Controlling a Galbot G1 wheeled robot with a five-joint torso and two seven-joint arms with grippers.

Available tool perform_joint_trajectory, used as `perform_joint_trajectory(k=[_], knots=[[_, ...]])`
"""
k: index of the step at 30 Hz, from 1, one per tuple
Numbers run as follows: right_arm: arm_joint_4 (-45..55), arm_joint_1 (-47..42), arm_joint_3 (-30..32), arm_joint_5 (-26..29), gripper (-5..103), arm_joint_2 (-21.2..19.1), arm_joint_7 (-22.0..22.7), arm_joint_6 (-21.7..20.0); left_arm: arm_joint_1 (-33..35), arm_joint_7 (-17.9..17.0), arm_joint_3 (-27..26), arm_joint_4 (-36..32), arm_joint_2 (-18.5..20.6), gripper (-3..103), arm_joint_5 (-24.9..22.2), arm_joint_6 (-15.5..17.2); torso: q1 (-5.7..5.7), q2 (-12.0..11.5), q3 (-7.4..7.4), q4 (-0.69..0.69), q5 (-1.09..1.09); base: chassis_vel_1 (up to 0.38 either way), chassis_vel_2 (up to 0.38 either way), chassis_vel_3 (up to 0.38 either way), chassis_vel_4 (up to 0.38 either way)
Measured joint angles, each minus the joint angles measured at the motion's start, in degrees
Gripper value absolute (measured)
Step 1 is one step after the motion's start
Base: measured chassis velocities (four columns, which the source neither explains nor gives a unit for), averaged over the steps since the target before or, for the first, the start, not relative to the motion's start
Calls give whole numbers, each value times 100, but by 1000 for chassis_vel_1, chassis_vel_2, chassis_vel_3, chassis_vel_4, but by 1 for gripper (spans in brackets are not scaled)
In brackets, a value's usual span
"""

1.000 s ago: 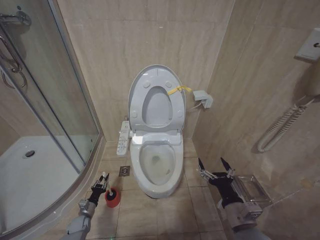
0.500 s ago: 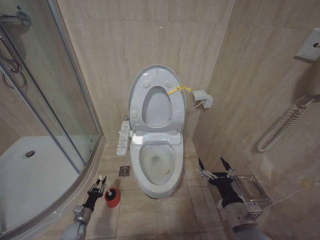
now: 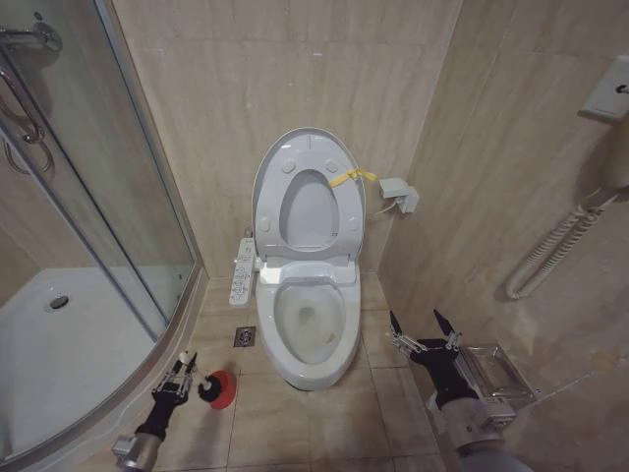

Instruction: Open the toilet lid, clean the toilet bowl with a toilet brush, close the toilet lid, and flush.

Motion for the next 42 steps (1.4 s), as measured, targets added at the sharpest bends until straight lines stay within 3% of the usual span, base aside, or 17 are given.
perform_joint_trajectory(k=[4,5,10,11,17,18,21,22,26,27,30,35,40,42], knots=[[0,0,0,0,100,0,0,0,636,-105,-195,-1102,53,25,-475,87,0,0,0,-1,0,0,0,0,0],[0,0,0,0,100,0,0,0,636,-105,-195,-1102,53,25,-475,87,0,0,0,-1,0,0,0,0,0],[0,0,0,0,100,0,0,0,1259,-153,-368,-2559,90,25,-1050,473,0,0,0,3,2,0,0,0,0],[0,0,0,0,100,0,0,0,1259,-153,-368,-2559,90,25,-1050,473,0,0,0,3,2,0,0,0,0],[0,0,0,0,100,0,0,0,971,-558,-152,-3760,473,25,-1294,1471,1,-1,1,-1,1,0,0,0,0],[0,0,0,0,100,0,0,0,971,-558,-152,-3760,473,25,-1294,1471,1,-1,1,-1,1,0,0,0,0],[0,0,0,0,100,0,0,0,769,-609,-32,-4113,917,25,-1595,1898,1,-1,1,0,1,0,0,0,0],[0,0,0,0,100,0,0,0,769,-609,-32,-4113,917,25,-1595,1898,1,-1,1,0,1,0,0,0,0],[0,0,0,0,100,0,0,0,386,-512,122,-4034,1705,25,-2053,2099,1,-1,1,0,1,0,0,0,0],[0,0,0,0,100,0,0,0,386,-512,122,-4034,1705,25,-2053,2099,1,-1,1,0,1,0,0,0,0],[0,0,0,0,100,0,0,0,-118,-339,283,-3622,2198,25,-2348,2151,1,-2,1,2,-1,0,0,0,0],[0,0,0,0,100,0,0,0,-853,-195,722,-3221,2643,25,-2683,2228,1,-2,2,0,-1,0,0,0,0],[0,0,0,0,100,0,0,0,-1539,-140,1233,-2954,2805,25,-2929,2273,1,-1,1,1,0,0,0,0,0],[0,0,0,0,100,0,0,0,-2138,-123,1685,-2631,2793,25,-3006,2279,1,-1,1,0,1,0,0,0,0]])
